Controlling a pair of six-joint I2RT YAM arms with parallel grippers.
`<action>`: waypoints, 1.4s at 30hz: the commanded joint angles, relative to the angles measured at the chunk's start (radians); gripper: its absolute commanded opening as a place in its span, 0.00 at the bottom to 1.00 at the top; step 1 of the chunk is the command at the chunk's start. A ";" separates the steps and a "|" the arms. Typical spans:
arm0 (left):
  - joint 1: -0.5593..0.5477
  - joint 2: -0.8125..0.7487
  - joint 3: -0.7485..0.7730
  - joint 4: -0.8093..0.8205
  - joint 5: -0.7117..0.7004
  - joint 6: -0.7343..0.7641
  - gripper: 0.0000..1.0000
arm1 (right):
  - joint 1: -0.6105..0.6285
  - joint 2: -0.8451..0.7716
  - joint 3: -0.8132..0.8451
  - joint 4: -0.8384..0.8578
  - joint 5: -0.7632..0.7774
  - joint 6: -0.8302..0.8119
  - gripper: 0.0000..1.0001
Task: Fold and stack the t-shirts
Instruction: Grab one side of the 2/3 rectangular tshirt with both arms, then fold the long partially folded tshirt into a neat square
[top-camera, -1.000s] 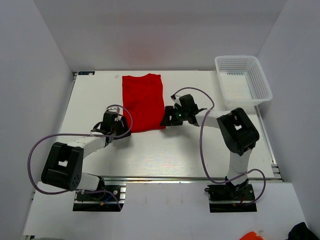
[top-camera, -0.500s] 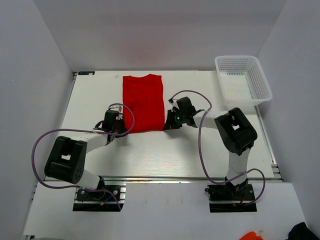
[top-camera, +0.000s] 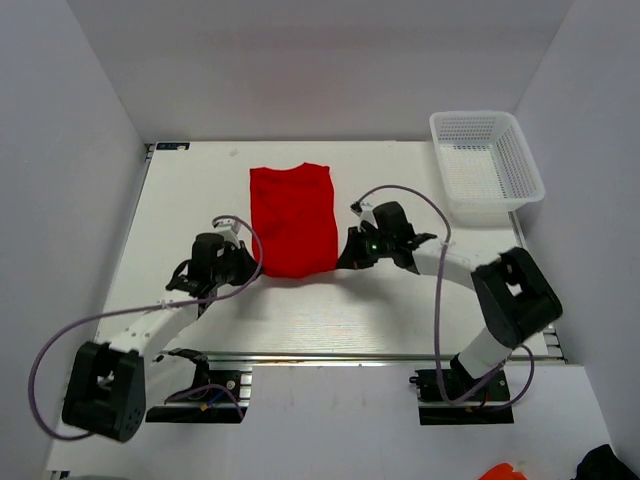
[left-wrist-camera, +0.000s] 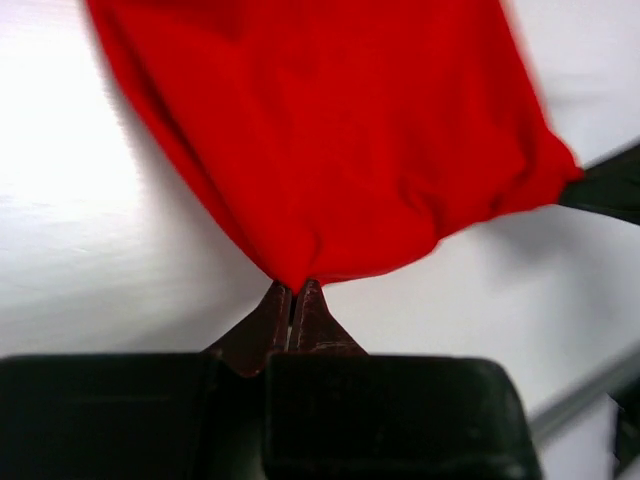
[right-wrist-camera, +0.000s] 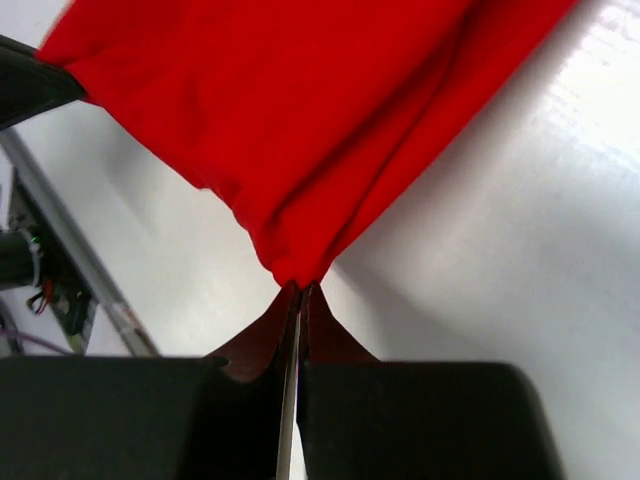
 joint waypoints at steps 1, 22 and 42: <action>-0.010 -0.123 -0.039 -0.063 0.194 -0.043 0.00 | 0.006 -0.139 -0.086 -0.027 -0.052 -0.006 0.00; -0.019 -0.417 0.223 -0.278 0.098 -0.078 0.00 | 0.000 -0.593 -0.028 -0.257 0.083 -0.043 0.00; -0.001 -0.090 0.373 -0.155 -0.158 -0.077 0.00 | -0.049 -0.271 0.266 -0.227 0.281 -0.025 0.00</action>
